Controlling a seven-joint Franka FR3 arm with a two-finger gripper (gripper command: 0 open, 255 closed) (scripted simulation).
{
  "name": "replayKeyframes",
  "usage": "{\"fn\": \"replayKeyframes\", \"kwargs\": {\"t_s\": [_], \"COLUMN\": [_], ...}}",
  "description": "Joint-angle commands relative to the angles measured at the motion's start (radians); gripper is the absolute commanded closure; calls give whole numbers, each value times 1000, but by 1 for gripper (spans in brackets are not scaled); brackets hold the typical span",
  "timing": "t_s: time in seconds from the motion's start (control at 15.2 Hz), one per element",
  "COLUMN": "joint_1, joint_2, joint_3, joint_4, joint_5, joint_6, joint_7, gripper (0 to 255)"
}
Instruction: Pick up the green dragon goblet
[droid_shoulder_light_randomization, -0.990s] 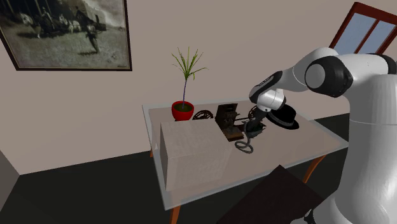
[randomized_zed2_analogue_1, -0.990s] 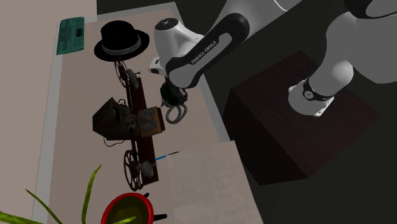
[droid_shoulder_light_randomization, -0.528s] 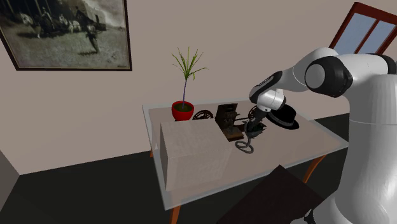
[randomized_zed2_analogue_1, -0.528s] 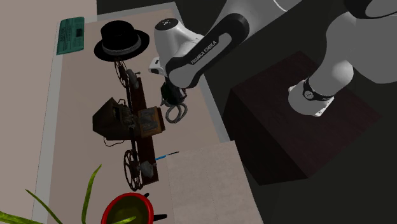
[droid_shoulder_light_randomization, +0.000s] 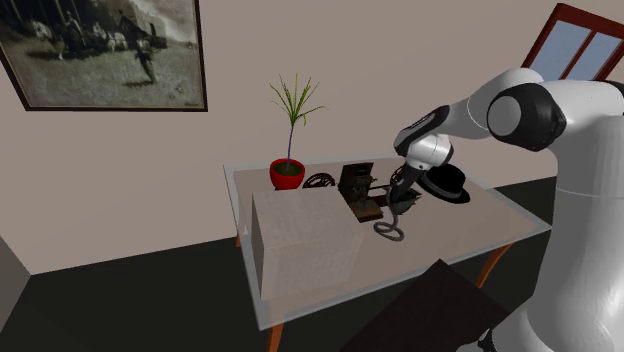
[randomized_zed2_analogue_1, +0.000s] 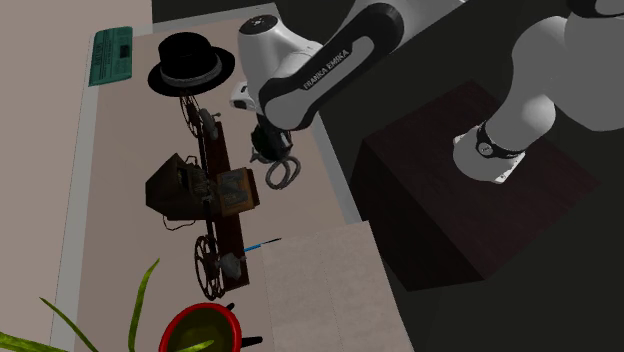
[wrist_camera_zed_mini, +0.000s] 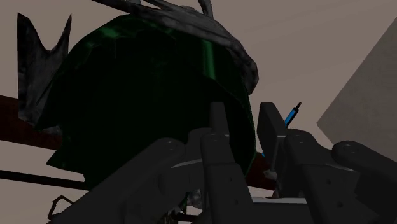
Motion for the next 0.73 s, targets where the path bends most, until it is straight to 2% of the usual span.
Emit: {"fn": "replayKeyframes", "kwargs": {"t_s": [0.0,0.66], "joint_1": [6,30], "joint_2": [-21,-100], "joint_3": [-10,-43], "joint_4": [-2,6], "joint_5": [-14,-74], "joint_6": [-17,-93], "joint_7": [10,56], "gripper": [255,255]}}
